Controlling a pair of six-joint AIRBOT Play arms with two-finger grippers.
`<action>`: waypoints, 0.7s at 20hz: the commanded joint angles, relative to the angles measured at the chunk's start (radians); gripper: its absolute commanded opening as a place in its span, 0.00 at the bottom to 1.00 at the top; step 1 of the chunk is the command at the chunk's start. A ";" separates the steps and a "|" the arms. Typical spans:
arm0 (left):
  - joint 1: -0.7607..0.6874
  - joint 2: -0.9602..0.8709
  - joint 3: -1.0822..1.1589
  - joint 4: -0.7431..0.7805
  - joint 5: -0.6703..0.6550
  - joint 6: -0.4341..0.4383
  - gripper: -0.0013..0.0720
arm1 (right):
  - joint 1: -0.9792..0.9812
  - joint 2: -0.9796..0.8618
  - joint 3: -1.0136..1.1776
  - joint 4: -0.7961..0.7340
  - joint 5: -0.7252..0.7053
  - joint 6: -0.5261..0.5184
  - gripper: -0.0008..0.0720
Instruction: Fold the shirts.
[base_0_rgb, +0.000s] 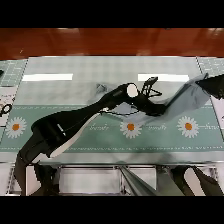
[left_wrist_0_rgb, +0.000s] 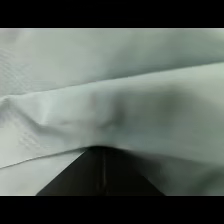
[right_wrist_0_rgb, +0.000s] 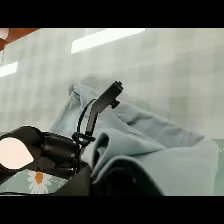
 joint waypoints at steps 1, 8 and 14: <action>0.053 0.022 0.021 0.001 -0.095 0.024 0.06 | -0.001 0.005 -0.001 0.006 -0.003 0.005 0.05; 0.454 0.461 -0.333 0.343 -0.140 -0.038 0.06 | 0.323 -0.069 0.000 0.006 -0.205 0.056 0.05; 0.746 1.072 -0.929 0.352 -0.010 -0.023 0.06 | 0.776 -0.399 0.051 0.087 -0.584 0.042 0.05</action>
